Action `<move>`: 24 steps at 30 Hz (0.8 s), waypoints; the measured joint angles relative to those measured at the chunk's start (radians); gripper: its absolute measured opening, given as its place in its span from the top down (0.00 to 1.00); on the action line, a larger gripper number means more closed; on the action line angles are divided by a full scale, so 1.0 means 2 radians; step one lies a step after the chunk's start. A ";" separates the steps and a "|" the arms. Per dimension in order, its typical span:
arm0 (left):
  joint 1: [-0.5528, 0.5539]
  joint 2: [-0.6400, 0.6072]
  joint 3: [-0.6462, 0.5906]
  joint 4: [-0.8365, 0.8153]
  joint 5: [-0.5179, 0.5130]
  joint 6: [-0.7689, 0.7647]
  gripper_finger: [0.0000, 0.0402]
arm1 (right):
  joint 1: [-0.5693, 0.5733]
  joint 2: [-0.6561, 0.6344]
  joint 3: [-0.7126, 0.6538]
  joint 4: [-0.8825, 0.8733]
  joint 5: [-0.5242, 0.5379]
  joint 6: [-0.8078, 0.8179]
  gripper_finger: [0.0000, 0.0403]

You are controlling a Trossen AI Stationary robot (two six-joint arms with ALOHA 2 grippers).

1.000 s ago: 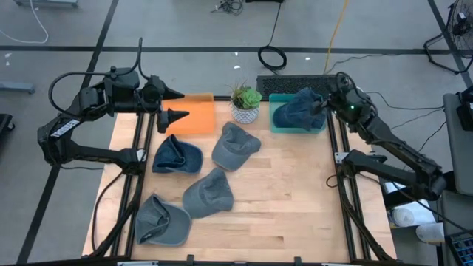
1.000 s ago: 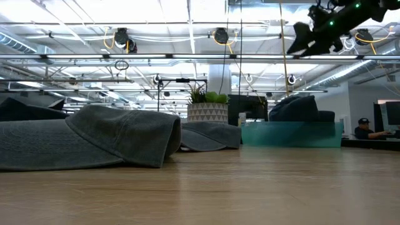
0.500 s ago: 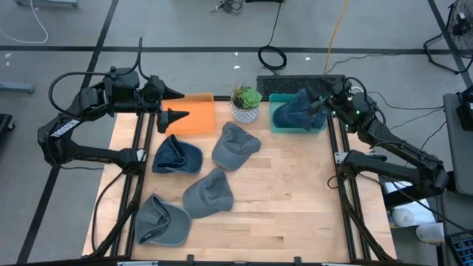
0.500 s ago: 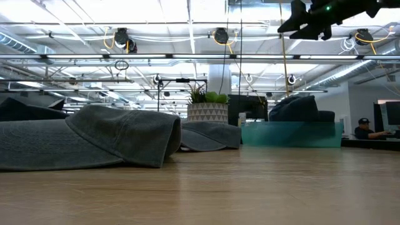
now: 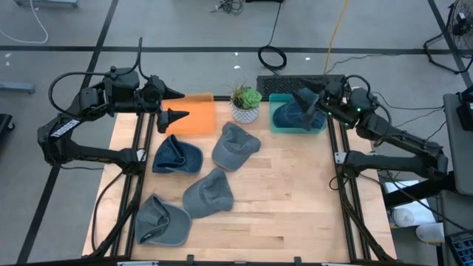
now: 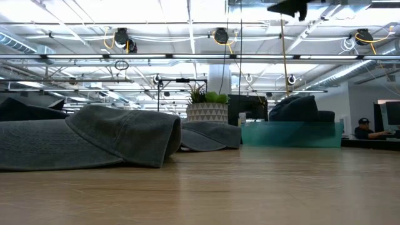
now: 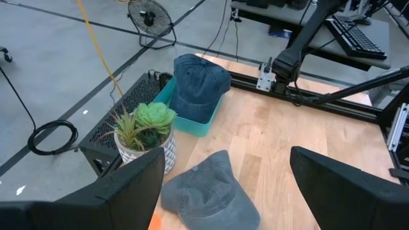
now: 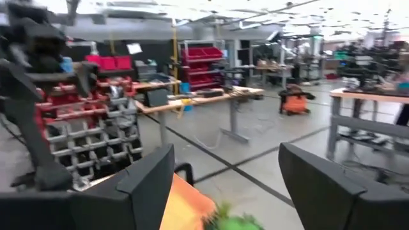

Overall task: Pick & Place hat
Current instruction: Put the blue cap into the light blue bin

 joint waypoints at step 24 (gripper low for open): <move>0.000 0.000 0.000 0.002 0.001 0.015 0.14 | 0.186 0.266 0.314 -0.071 0.001 -0.075 0.33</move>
